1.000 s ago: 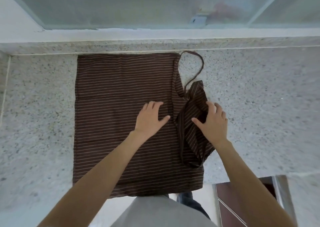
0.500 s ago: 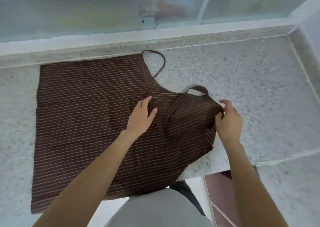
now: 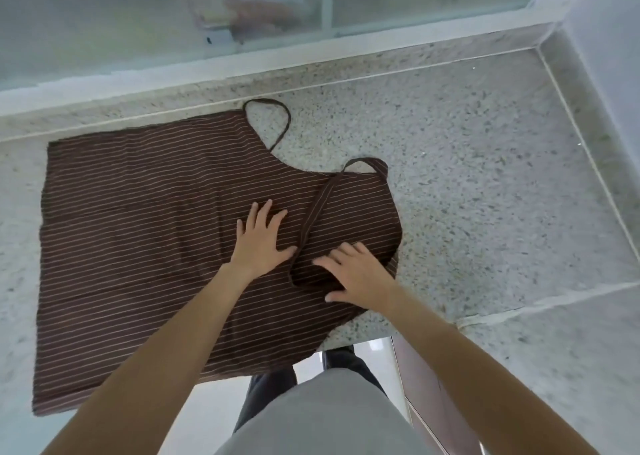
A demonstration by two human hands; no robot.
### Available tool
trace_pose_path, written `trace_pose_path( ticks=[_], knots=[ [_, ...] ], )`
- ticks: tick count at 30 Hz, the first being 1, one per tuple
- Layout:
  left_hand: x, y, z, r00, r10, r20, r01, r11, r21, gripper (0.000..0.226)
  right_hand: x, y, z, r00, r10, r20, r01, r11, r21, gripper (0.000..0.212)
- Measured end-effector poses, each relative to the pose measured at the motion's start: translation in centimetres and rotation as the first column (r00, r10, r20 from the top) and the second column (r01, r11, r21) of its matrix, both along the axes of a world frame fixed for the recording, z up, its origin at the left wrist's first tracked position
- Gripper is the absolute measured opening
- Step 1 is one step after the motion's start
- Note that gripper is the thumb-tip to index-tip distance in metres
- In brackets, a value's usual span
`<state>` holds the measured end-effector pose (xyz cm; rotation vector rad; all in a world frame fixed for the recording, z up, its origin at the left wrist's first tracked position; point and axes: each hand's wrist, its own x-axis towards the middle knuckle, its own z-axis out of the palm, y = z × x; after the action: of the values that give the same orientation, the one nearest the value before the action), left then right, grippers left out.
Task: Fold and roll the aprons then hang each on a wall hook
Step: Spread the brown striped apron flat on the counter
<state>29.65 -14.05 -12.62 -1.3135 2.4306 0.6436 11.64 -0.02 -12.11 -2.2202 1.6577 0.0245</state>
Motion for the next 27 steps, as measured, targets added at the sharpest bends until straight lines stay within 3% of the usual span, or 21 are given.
trace_pose_path(
  ticks=[3,5,7,9,11,12,14,15,17,19,21,24,27],
  knots=[
    [-1.1,1.0,0.4,0.997,-0.030,-0.070,0.020,0.989,-0.143,0.059,-0.2,-0.6,-0.1,0.992,-0.062,0.112,0.056,0.997,0.052,0.030],
    [-2.4,2.1,0.9,0.993,0.033,-0.116,-0.044,0.995,-0.092,0.056,-1.6,-0.3,0.4,0.899,-0.294,0.324,0.305,0.952,0.017,0.016],
    [-3.9,3.0,1.7,0.981,0.158,-0.117,-0.150,0.986,0.074,0.061,-3.5,0.4,1.8,0.651,-0.548,0.525,0.646,0.764,-0.004,0.010],
    [-5.6,3.8,2.6,0.910,0.335,-0.243,-0.257,0.918,0.302,0.064,-6.4,1.7,2.8,0.317,-0.704,0.635,0.863,0.493,0.115,0.008],
    [-7.4,4.5,3.3,0.730,0.509,-0.456,-0.257,0.823,0.507,0.055,-9.7,3.3,2.4,-0.052,-0.738,0.672,0.944,0.183,0.275,0.008],
    [-8.6,5.0,3.5,0.662,0.512,-0.548,-0.221,0.831,0.510,0.046,-11.6,4.4,2.1,-0.216,-0.708,0.673,0.940,0.037,0.340,0.008],
    [-10.0,6.0,3.3,0.627,0.430,-0.649,-0.196,0.894,0.403,0.033,-13.8,6.6,1.5,-0.386,-0.692,0.610,0.896,-0.123,0.427,0.014],
    [-10.5,6.5,2.9,0.666,0.362,-0.652,-0.198,0.929,0.313,0.032,-14.3,7.9,1.5,-0.386,-0.731,0.562,0.894,-0.145,0.424,0.022],
    [-11.2,7.0,1.4,0.809,0.198,-0.553,-0.152,0.980,0.128,0.044,-14.6,10.0,1.4,-0.231,-0.844,0.483,0.958,-0.110,0.266,0.041],
    [-12.0,7.1,0.3,0.939,0.074,-0.337,-0.068,0.997,0.031,0.068,-14.7,10.8,1.3,0.042,-0.894,0.447,0.999,0.044,-0.005,0.044],
    [-12.5,7.0,-0.2,0.990,0.000,-0.139,0.000,1.000,0.000,0.088,-14.7,9.6,1.3,0.323,-0.856,0.403,0.946,0.286,-0.152,0.038],
    [-12.8,7.0,-0.5,0.998,-0.062,-0.016,0.062,0.998,0.001,0.097,-15.2,6.3,1.2,0.601,-0.742,0.297,0.798,0.578,-0.171,0.027],
    [-12.8,7.0,-0.6,0.997,-0.079,0.008,0.079,0.997,-0.021,0.098,-16.3,3.5,0.4,0.712,-0.687,0.143,0.699,0.714,-0.052,0.032]
  ],
)
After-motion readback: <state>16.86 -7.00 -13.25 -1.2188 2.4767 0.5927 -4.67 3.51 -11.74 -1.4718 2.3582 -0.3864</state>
